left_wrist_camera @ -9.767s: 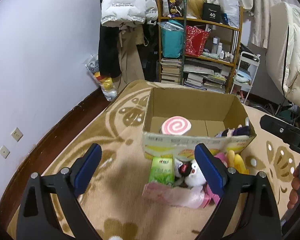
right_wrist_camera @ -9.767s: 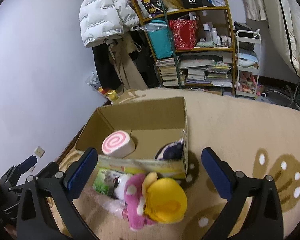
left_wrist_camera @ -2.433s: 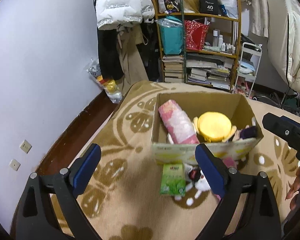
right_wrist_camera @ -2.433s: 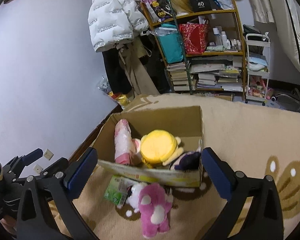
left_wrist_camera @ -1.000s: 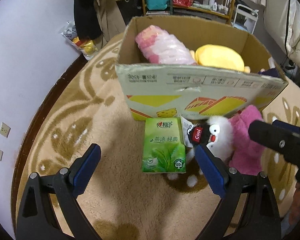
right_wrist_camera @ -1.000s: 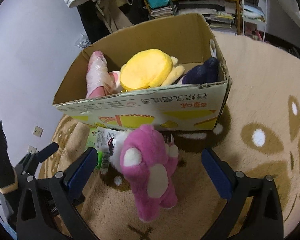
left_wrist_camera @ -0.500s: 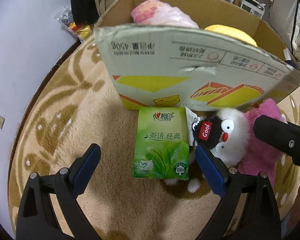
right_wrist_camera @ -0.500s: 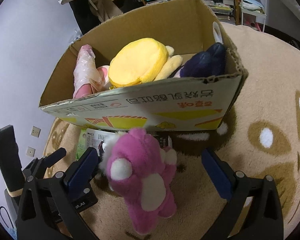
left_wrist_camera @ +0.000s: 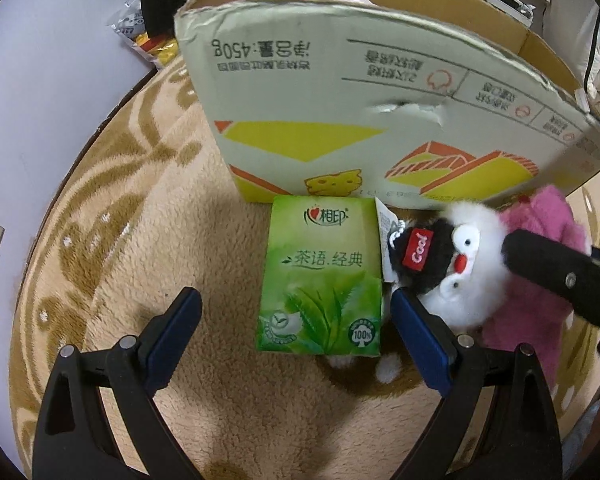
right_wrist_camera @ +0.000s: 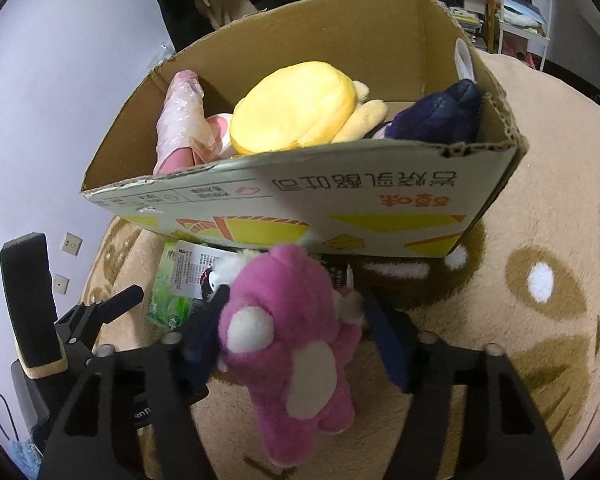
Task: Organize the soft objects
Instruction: 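Move the right tool toward the pink plush bear while the left tool approaches the green tissue pack, then close the right gripper on the pink bear while the left gripper grasps the green tissue pack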
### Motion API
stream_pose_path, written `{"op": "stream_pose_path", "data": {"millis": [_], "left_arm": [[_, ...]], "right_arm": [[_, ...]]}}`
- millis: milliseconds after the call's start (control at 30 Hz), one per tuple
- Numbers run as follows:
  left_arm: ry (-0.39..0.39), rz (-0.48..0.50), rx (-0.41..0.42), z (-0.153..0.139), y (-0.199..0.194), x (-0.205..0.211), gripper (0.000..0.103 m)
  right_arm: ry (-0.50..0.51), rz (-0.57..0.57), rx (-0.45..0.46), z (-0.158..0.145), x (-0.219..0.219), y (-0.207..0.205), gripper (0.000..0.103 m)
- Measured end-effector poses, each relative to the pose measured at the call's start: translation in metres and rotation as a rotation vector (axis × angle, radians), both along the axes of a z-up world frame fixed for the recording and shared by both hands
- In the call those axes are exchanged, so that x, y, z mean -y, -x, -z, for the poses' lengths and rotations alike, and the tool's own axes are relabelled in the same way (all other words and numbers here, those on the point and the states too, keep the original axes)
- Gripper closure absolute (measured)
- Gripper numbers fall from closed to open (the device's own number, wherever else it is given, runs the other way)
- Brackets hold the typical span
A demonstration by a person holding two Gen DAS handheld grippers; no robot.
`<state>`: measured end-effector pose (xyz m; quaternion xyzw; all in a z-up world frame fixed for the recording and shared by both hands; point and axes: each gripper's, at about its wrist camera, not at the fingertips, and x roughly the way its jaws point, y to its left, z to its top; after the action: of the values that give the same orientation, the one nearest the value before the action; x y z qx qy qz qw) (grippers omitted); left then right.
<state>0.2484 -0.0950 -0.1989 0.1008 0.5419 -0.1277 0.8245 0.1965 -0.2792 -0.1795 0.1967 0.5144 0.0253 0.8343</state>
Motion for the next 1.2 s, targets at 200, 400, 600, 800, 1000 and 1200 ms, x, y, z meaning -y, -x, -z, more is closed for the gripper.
{"op": "stream_pose_path", "data": {"millis": [200,400,600,800,1000,1200], "left_arm": [[0.010,0.001,-0.012,0.007,0.012,0.005,0.024],[0.060,-0.006,-0.012,0.006,0.021,-0.004,0.048],[0.038,-0.021,0.002,-0.001,0.036,-0.012,0.049],[0.022,-0.037,0.045,-0.015,0.067,-0.021,0.049],[0.029,-0.069,0.076,-0.039,0.083,-0.029,0.051],[0.028,-0.066,0.099,-0.053,0.090,-0.025,0.051]], "right_arm": [[0.010,-0.007,0.001,-0.001,0.001,0.001,0.039],[0.020,-0.008,-0.001,-0.002,0.003,0.002,0.039],[0.024,0.002,0.017,-0.006,0.007,0.009,0.041],[0.079,-0.014,0.067,-0.018,0.003,0.016,0.044],[0.086,-0.001,0.086,-0.032,0.006,0.027,0.044],[0.082,0.019,0.058,-0.031,0.011,0.036,0.043]]}}
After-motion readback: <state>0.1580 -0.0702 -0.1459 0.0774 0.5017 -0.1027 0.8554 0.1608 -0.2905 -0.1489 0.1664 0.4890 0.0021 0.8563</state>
